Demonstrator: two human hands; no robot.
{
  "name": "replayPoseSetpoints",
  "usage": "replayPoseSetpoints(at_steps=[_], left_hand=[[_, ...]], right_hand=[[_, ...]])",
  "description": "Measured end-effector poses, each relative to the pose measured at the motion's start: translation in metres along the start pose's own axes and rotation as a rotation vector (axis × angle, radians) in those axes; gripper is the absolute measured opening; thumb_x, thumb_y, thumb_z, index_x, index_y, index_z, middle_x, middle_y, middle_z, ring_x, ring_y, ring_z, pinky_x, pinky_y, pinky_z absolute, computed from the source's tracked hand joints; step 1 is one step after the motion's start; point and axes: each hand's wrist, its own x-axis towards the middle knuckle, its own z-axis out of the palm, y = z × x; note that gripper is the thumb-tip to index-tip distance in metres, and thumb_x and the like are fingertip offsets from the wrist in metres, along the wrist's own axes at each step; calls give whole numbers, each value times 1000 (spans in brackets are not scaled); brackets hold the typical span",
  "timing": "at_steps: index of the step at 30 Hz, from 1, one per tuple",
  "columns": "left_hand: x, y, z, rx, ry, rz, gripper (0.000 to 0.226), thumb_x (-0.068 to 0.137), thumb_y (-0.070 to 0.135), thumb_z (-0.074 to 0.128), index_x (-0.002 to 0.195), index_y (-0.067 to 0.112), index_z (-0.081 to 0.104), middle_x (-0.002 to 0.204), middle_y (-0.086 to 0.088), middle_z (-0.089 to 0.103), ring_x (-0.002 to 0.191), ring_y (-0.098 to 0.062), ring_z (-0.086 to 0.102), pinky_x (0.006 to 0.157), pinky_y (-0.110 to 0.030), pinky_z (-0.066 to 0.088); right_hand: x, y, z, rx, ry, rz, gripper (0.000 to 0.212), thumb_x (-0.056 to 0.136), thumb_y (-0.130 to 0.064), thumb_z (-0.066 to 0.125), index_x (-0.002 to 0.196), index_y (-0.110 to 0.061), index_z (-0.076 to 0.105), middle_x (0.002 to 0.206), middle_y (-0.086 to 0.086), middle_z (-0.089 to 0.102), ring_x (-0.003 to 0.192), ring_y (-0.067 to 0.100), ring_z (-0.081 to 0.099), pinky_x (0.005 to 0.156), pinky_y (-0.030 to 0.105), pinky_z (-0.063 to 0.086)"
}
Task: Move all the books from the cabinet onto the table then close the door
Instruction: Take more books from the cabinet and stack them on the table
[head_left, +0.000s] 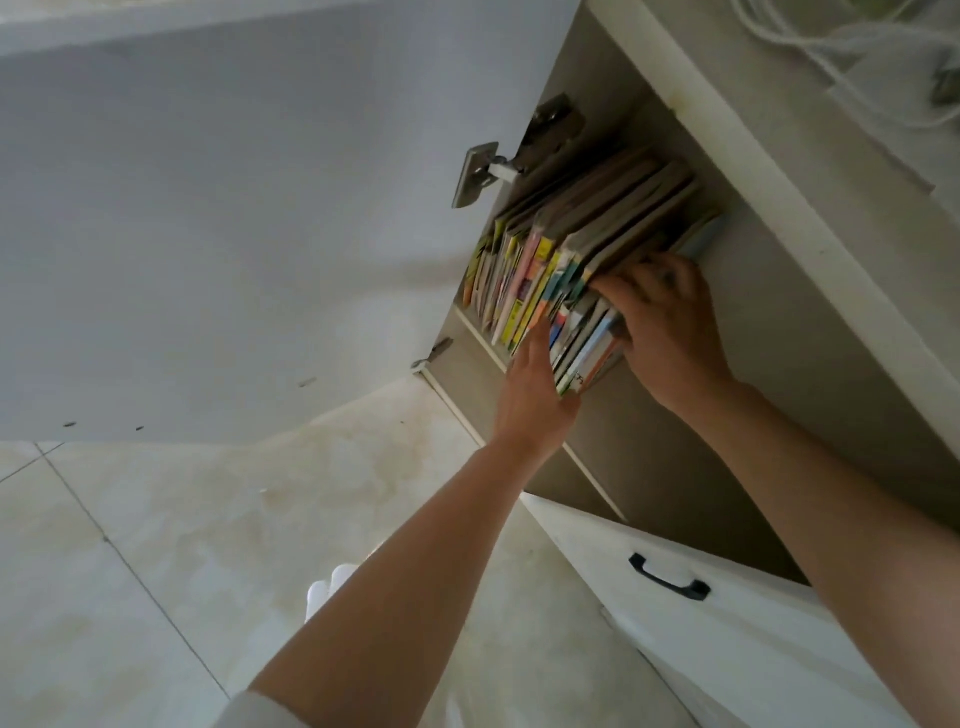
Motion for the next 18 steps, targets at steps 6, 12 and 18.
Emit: replayPoseSetpoints(at_steps=[6, 12, 18], left_hand=[[10, -4, 14, -10, 126, 39, 74, 75, 8, 70, 141, 16, 38, 143, -5, 42, 130, -25, 42, 104, -42, 45], [10, -10, 25, -16, 159, 67, 66, 72, 6, 72, 131, 18, 44, 135, -2, 45, 124, -21, 45, 96, -39, 50], [21, -12, 35, -63, 118, 89, 63, 75, 10, 76, 126, 18, 40, 128, -4, 55, 115, -22, 56, 84, -31, 52]], right_hand=[[-5, -3, 8, -11, 32, 49, 59, 73, -11, 70, 127, -24, 51, 132, 9, 50, 128, 40, 35, 98, 49, 38], [-7, 0, 11, 6, 43, 38, 58, 71, -17, 63, 128, -23, 53, 132, 11, 51, 129, 40, 34, 99, 49, 36], [-11, 7, 16, 5, 33, 45, 57, 70, -11, 75, 122, -21, 55, 131, 11, 51, 131, 39, 34, 101, 51, 35]])
